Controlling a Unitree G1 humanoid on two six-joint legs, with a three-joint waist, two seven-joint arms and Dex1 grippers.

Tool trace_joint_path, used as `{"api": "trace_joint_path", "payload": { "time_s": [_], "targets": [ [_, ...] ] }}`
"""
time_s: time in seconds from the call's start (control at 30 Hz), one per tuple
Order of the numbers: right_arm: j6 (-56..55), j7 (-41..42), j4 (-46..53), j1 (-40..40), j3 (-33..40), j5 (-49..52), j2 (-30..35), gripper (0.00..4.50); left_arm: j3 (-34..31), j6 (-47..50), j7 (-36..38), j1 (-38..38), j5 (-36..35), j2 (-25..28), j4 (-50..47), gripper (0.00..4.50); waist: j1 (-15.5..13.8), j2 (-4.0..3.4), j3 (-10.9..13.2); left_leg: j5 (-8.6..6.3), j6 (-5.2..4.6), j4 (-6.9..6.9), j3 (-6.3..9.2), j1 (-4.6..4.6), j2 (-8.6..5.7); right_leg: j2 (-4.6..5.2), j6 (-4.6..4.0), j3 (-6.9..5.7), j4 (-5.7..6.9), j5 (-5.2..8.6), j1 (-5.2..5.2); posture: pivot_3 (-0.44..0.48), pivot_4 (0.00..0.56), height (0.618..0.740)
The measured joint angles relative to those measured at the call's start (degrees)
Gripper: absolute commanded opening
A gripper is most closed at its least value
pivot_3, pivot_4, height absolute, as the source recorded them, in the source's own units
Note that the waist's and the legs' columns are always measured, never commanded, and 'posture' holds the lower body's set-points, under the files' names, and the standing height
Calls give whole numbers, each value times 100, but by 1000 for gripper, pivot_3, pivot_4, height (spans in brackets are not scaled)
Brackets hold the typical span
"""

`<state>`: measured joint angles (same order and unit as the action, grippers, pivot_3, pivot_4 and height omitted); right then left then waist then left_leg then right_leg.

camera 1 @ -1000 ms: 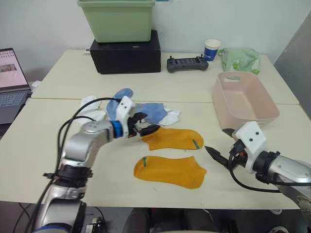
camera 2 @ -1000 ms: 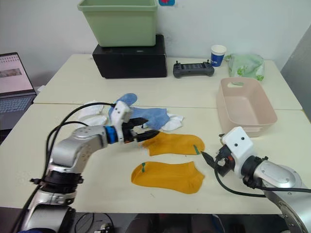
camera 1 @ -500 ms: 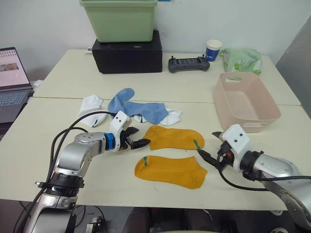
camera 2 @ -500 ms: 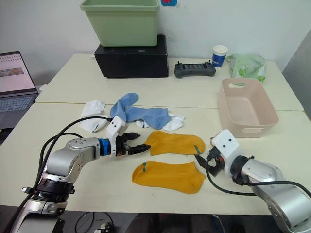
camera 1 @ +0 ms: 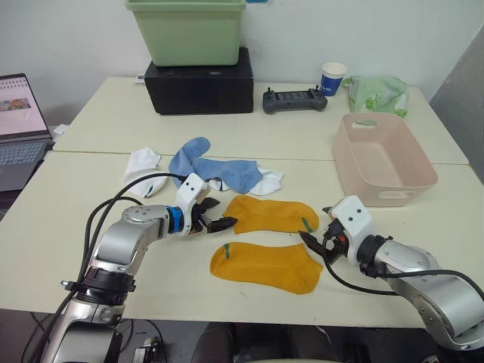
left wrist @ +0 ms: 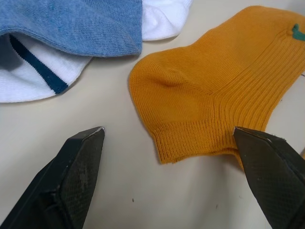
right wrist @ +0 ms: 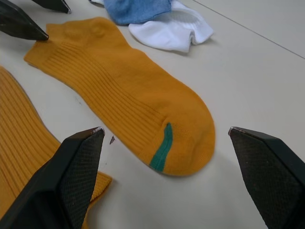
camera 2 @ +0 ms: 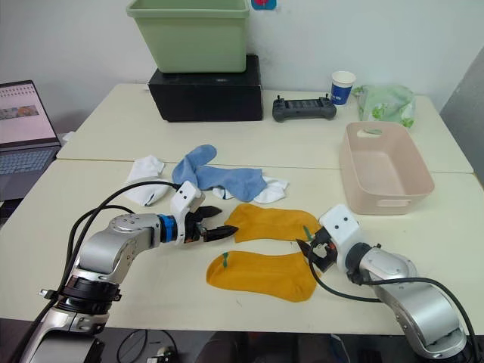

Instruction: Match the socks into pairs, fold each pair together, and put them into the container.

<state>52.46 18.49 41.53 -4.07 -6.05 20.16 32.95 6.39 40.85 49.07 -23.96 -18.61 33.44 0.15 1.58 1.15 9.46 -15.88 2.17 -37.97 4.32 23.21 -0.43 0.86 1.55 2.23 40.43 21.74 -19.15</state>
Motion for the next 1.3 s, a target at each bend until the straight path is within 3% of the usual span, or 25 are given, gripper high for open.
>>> {"api": "trace_joint_path", "payload": {
  "time_s": [0.2, 0.3, 0.4, 0.73, 0.83, 1.3],
  "targets": [
    [97, -8, -450, -164, -39, -115, -183, 4500, 115, 79, -13, -77, 115, -52, -1, 4466, -15, -7, -5, 0, 0, 0, -1, -3, -2, 2, 0, 0, 0, 0, 4, 0, 150, 725],
    [93, 16, -767, -172, -131, -169, -207, 4500, 169, 80, -25, -141, 208, -98, 36, 3883, -16, -13, -8, 0, 0, -1, -2, -6, -4, 4, 0, 1, 0, 0, 5, 0, 150, 725],
    [59, 26, -1045, -182, -235, -255, -328, 4500, 169, 80, -94, -162, 268, -140, 76, 2993, -9, -16, -10, 0, -1, 0, -4, -7, -4, 4, 0, 3, 1, 0, 5, 0, 150, 725],
    [-34, 163, -1241, -339, -321, -328, -423, 1171, 215, 84, -94, -29, 360, -182, -52, 65, 7, -18, -13, -1, -1, 2, -6, -16, -2, 4, 0, 5, 1, 0, 9, 0, 150, 725],
    [-52, 233, -1233, -339, -357, -336, -404, 96, 213, 49, -98, -4, 360, -214, -55, 0, 5, -18, -14, -1, -1, 2, -5, -16, -2, 4, 0, 5, 3, 0, 9, 0, 150, 725],
    [-204, 519, -742, -210, -526, -561, 102, 38, 153, -104, -136, -14, 352, -242, 13, 0, -4, -18, -13, -1, -1, 2, -4, -14, -2, 4, 0, 3, 2, 0, 8, 0, 150, 725]
  ]
}}
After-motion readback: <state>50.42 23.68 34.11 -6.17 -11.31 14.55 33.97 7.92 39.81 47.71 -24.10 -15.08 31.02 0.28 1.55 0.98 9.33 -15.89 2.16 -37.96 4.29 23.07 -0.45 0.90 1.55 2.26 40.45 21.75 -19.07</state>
